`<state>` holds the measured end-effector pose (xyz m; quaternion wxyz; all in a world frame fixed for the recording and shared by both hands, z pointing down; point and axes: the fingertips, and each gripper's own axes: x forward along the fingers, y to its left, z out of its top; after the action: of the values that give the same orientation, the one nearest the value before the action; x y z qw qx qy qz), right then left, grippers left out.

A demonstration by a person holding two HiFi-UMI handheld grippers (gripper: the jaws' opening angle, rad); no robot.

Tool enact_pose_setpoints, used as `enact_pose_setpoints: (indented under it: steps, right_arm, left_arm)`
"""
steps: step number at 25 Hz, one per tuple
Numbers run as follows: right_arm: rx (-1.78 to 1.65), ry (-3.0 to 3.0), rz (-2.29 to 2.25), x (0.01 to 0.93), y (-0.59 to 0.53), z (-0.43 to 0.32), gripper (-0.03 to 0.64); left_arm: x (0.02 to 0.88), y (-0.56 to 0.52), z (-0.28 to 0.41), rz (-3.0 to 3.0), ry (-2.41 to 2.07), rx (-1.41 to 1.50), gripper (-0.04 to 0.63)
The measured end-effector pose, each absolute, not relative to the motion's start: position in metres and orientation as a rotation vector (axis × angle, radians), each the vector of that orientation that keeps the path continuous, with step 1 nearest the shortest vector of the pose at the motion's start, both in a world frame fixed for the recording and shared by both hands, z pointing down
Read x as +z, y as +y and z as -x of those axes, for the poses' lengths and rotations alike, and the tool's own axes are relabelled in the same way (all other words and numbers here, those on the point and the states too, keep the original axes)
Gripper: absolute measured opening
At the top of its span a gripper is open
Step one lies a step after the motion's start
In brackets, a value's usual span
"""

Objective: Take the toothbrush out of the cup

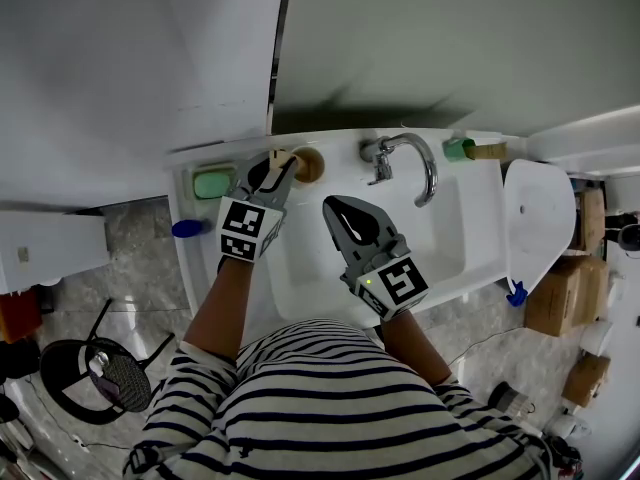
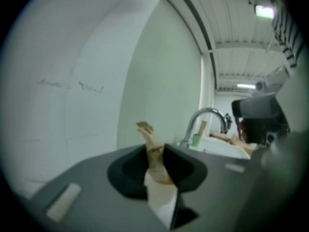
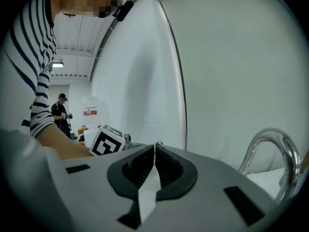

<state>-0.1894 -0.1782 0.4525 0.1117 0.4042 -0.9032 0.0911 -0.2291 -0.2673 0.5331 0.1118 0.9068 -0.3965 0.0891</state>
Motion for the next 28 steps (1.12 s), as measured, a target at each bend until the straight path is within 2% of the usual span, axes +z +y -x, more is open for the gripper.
enact_pose_setpoints:
  steps: [10, 28]
  right_arm:
    - [0.247, -2.652, -1.198, 0.445, -0.175, 0.190, 0.008]
    - [0.170, -2.679, -1.215, 0.425, -0.155, 0.193, 0.009]
  left_arm:
    - [0.518, -0.265, 0.231, -2.682, -1.182, 0.227, 0.040]
    - [0.465, -0.250, 0.239, -2.754, -1.251, 0.126, 0.034]
